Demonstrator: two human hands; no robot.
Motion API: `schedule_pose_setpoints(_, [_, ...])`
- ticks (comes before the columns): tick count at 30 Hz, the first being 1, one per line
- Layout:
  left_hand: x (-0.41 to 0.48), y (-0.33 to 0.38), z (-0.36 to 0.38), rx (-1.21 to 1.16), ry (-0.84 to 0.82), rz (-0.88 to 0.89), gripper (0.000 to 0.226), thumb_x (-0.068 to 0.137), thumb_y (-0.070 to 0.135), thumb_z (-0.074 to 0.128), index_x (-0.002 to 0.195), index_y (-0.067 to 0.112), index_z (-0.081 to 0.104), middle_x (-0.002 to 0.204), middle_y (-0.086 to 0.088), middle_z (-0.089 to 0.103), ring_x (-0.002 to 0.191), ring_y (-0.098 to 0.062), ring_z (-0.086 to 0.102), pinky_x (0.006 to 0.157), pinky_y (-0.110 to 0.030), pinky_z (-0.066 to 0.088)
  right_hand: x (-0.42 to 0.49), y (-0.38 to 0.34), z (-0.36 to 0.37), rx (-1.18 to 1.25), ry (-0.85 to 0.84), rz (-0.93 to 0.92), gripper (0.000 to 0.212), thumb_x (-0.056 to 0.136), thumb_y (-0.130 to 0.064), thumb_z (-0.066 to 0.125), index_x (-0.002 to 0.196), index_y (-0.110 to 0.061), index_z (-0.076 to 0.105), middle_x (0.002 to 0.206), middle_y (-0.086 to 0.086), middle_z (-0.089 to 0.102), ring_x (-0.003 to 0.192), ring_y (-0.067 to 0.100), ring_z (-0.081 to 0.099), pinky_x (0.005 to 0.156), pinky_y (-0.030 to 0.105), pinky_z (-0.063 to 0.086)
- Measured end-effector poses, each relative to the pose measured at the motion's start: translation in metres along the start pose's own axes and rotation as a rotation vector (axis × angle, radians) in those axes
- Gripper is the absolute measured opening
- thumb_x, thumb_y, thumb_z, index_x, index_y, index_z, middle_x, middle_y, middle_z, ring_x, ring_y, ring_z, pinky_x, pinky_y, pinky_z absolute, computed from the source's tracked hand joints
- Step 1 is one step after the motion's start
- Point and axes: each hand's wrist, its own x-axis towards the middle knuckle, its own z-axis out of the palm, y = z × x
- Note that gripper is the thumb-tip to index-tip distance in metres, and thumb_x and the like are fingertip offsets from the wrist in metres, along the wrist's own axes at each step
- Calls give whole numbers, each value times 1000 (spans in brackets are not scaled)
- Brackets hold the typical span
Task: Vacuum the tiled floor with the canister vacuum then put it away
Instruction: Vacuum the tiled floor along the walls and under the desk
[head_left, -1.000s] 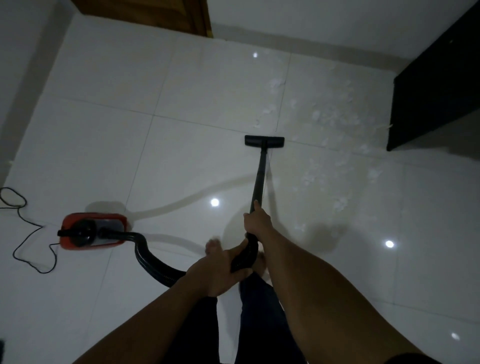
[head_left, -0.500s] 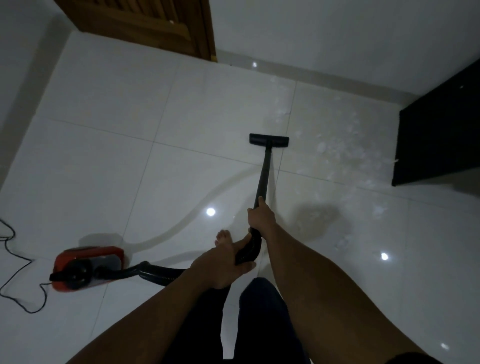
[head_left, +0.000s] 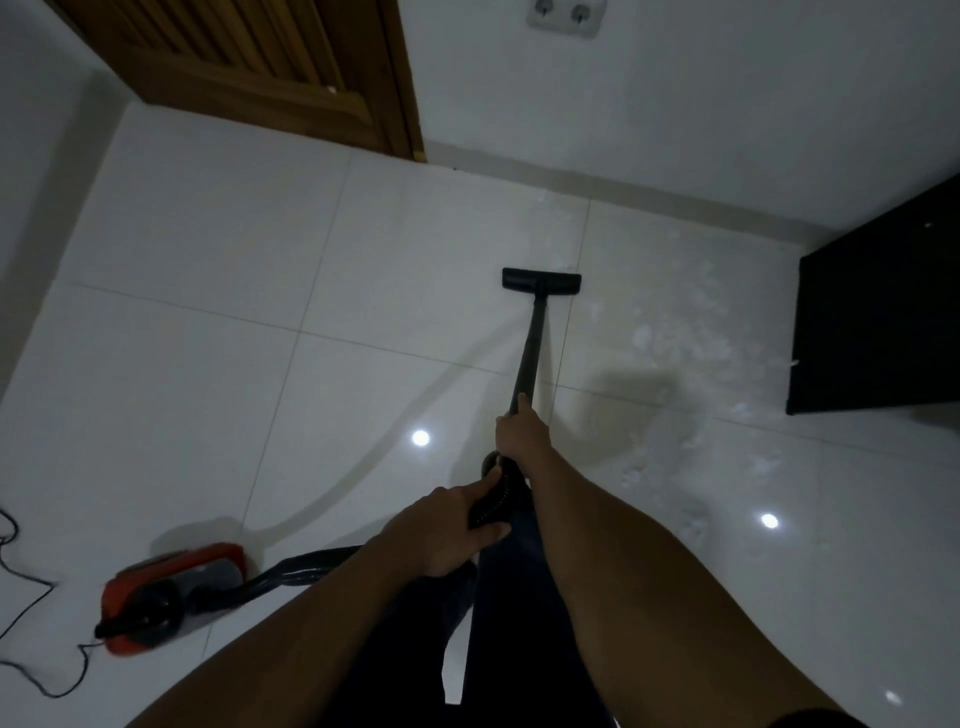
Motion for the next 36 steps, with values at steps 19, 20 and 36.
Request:
schedule_pose_setpoints(19, [134,103,-156,-18,112,-80,75,98,43,56,156,40,8,100,2,70,68,-4,60,70,-21,51,141,-153,-123,60,-106,-15,73,102,-17,46,160,-24,3,140,18,49,112,30,59,86,31,51])
schedule_pose_setpoints(20, [139,107,-164,-5,119,-78,74,99,42,56,156,40,9,99,3,69,66,-2,59,67,-17,50,147,-160,-127,107,-110,-1,72,102,-19,46,160,-26,3,142,18,48,112,29,59,86,31,51])
schedule_pose_setpoints(36, [145,109,-185,86,201,-31,76,97,49,54,145,66,-3,109,6,70,80,-3,66,80,-27,56,162,-184,-129,256,-128,105,76,101,-21,48,157,-38,0,134,16,54,104,31,64,89,44,57])
